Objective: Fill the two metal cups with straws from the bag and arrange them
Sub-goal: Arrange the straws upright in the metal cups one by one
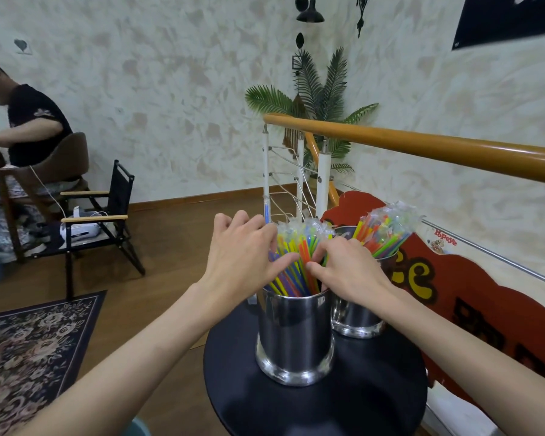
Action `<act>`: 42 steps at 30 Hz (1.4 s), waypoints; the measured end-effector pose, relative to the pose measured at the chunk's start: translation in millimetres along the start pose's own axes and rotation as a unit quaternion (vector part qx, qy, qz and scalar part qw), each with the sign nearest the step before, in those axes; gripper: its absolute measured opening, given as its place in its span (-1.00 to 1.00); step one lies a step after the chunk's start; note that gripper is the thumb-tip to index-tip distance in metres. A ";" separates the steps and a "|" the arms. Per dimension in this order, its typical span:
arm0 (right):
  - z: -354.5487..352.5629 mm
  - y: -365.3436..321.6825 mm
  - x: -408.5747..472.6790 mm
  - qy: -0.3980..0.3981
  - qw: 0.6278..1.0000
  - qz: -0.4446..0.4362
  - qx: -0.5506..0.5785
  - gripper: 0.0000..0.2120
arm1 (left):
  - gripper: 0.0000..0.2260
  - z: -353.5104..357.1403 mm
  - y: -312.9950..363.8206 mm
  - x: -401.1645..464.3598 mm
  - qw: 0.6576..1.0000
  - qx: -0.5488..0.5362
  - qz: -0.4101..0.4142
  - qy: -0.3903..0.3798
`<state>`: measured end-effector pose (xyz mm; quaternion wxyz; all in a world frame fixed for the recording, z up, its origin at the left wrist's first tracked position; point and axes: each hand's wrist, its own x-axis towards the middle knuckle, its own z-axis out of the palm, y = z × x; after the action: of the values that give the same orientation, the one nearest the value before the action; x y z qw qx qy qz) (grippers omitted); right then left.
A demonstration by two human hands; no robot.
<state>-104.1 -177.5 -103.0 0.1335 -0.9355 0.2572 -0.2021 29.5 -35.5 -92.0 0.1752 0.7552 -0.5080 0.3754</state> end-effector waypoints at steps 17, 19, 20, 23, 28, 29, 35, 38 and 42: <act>-5.8 -6.5 1.9 -0.020 0.999 0.050 -0.001 -0.74 | -0.76 -0.5 3.6 7.5 0.997 -0.019 -0.009 -0.080; -6.1 -5.0 1.3 -0.020 0.999 0.046 0.011 -0.73 | -0.79 -2.7 3.8 7.9 0.994 -0.035 -0.020 -0.101; -6.5 -4.2 0.8 -0.019 0.999 0.043 0.017 -0.73 | -0.80 -3.6 3.9 8.2 0.993 -0.044 -0.026 -0.110; -8.5 -2.6 -1.3 -0.019 0.998 0.037 0.041 -0.74 | -0.82 -6.7 3.3 8.2 0.987 -0.074 -0.039 -0.138; -14.3 -3.5 -6.8 -0.031 0.995 0.013 0.093 -0.77 | -0.83 -14.0 -1.1 6.4 0.979 -0.140 -0.051 -0.136; -16.4 -4.1 -7.6 -0.026 0.994 0.005 0.106 -0.78 | -0.84 -15.5 -2.2 6.5 0.977 -0.162 -0.056 -0.125; -23.8 -9.7 -10.3 0.056 0.985 -0.044 0.157 -0.79 | -0.89 -22.3 0.9 10.5 0.963 -0.249 -0.070 -0.072; -15.9 -12.8 -9.9 0.045 0.990 -0.057 0.121 -0.77 | -0.75 -21.4 6.4 9.7 0.958 -0.257 -0.061 -0.109; -7.2 -12.0 -10.3 0.005 0.996 -0.056 0.075 -0.77 | -0.44 -23.7 10.5 3.2 0.947 -0.286 -0.053 -0.139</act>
<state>-110.3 -163.1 -95.6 0.1899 -0.9349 0.1889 -0.2330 11.6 -26.7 -75.2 0.3311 0.7442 -0.5722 0.0955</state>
